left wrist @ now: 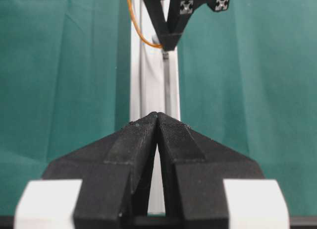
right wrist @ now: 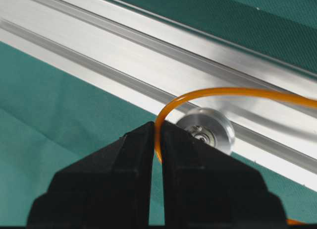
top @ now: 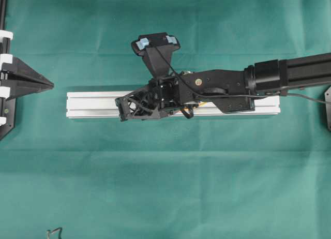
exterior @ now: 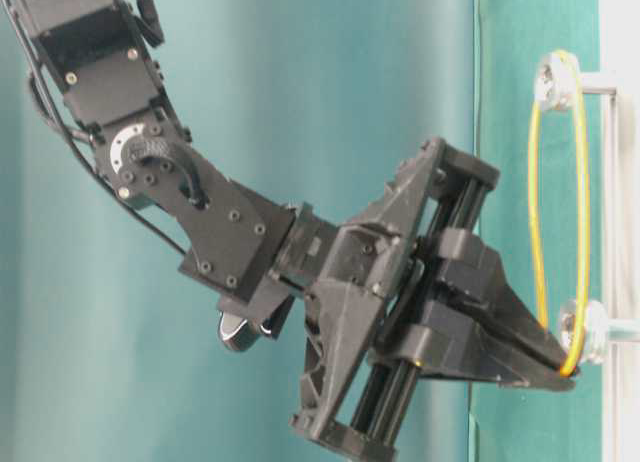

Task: Hook the rubber onto the shaft.
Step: 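Stretch the band leftward toward the left metal pulley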

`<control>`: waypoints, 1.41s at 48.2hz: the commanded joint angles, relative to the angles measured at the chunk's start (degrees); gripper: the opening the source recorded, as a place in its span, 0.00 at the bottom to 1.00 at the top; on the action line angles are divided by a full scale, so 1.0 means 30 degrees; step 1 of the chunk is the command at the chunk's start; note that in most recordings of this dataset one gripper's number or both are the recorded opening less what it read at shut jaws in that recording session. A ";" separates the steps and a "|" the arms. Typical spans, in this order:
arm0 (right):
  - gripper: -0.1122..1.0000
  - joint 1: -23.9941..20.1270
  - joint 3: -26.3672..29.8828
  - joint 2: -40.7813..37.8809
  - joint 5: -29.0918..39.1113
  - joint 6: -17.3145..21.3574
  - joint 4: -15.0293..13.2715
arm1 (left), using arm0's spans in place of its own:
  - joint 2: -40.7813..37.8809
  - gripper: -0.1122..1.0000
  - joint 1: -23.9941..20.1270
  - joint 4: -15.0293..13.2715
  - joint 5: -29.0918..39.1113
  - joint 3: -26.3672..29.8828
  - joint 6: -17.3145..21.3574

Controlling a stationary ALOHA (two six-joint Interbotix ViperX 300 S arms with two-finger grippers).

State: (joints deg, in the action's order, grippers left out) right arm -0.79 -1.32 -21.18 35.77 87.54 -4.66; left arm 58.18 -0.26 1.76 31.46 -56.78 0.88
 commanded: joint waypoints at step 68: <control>0.16 -0.0850 0.0410 -0.0498 -0.0176 -0.0059 0.1465 | -0.0088 0.12 0.0000 0.0029 0.0381 0.0557 -0.0498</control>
State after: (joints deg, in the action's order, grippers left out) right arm -2.11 -0.35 -23.38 35.60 87.28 -0.79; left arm 58.18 -0.26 1.76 32.96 -56.78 -0.53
